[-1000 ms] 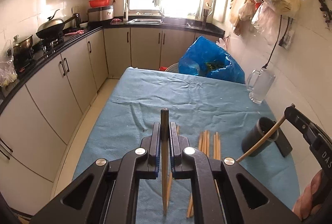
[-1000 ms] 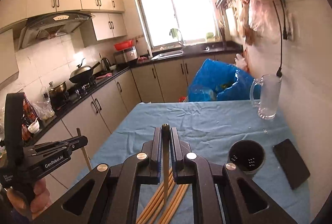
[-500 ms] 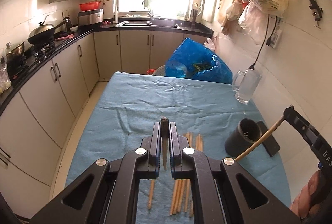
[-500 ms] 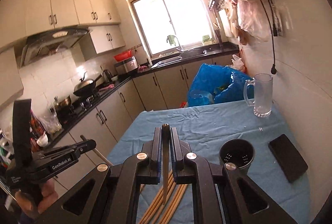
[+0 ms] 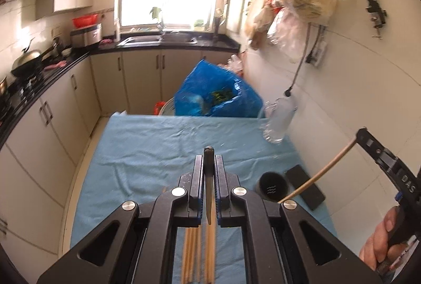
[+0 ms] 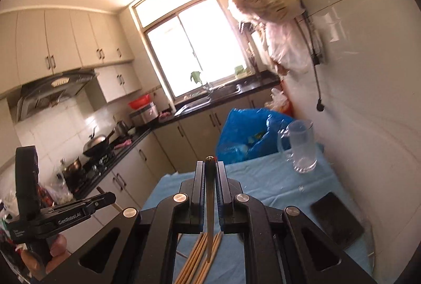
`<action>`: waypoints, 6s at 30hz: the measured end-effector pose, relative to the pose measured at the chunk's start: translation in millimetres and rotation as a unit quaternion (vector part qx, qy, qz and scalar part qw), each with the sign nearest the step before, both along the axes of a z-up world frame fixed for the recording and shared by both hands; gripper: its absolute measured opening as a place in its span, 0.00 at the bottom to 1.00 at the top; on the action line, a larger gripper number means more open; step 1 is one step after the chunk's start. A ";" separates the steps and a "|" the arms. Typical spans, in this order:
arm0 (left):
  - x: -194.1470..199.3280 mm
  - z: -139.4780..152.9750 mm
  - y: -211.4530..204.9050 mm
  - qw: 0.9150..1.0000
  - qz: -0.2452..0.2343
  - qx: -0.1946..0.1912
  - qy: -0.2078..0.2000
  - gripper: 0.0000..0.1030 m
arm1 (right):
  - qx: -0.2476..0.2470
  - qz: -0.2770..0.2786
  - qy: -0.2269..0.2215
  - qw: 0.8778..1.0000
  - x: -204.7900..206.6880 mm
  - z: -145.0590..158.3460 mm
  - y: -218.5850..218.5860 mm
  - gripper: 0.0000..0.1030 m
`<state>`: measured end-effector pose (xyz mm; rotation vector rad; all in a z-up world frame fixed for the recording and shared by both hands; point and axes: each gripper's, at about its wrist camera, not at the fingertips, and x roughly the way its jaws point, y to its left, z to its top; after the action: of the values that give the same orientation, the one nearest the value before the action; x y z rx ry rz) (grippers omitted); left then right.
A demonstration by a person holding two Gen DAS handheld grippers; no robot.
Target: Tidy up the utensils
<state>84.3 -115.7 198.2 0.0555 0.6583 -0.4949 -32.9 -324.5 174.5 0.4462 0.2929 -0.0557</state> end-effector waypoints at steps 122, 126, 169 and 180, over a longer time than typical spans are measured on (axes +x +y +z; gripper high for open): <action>133.9 -238.9 76.1 0.964 0.086 0.088 0.237 0.37 | -0.080 0.099 0.413 0.902 206.5 -238.1 123.0 0.07; 130.9 -250.2 48.3 0.960 0.085 0.131 0.231 0.40 | -0.063 0.098 0.406 0.906 194.7 -238.7 112.1 0.07; 149.8 -244.9 141.5 0.941 0.170 0.046 0.287 0.11 | -0.008 0.127 0.364 0.923 169.5 -216.7 99.1 0.07; 98.0 -191.9 147.5 0.968 0.146 -0.003 0.204 0.00 | 0.000 0.138 0.300 0.944 147.4 -186.6 106.2 0.07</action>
<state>182.3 31.8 6.3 -0.1522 1.0495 -0.2215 114.5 -218.3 -12.1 0.3762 0.9537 0.0864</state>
